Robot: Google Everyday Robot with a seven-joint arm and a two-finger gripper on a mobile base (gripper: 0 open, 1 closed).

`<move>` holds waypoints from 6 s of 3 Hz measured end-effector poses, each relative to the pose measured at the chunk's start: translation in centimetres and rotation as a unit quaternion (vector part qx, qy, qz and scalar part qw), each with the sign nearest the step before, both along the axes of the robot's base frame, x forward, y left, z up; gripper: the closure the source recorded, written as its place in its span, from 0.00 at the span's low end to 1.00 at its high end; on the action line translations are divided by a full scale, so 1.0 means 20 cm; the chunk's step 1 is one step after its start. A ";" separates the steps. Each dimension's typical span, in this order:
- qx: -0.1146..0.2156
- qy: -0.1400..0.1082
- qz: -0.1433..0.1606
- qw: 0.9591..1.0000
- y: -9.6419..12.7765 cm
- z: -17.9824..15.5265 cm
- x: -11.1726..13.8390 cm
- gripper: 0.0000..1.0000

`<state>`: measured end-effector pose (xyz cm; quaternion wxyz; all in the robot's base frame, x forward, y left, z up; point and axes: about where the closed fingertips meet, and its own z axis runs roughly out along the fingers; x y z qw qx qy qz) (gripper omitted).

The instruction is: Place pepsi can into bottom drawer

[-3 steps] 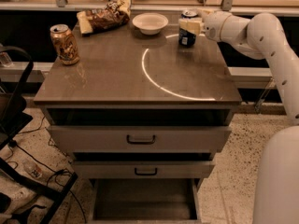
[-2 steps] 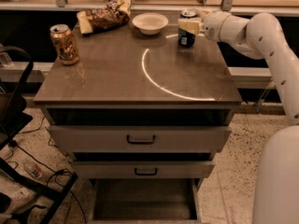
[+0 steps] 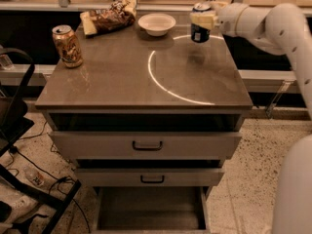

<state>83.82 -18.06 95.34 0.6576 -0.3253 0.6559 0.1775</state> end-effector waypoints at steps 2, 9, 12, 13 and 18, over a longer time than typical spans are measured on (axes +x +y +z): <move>-0.058 -0.039 -0.049 0.996 -0.37 0.45 -0.52 1.00; 0.048 0.148 -0.119 0.981 -1.18 -0.40 -2.00 1.00; 0.039 0.144 0.019 0.989 -1.21 -1.33 -2.53 1.00; 0.010 0.130 0.067 0.989 -1.03 -1.54 -2.60 1.00; 0.013 0.026 0.192 0.981 -0.17 -2.47 -2.20 1.00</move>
Offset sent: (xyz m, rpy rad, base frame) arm -0.1885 -0.1350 0.1136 -0.1929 -0.0843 -0.1712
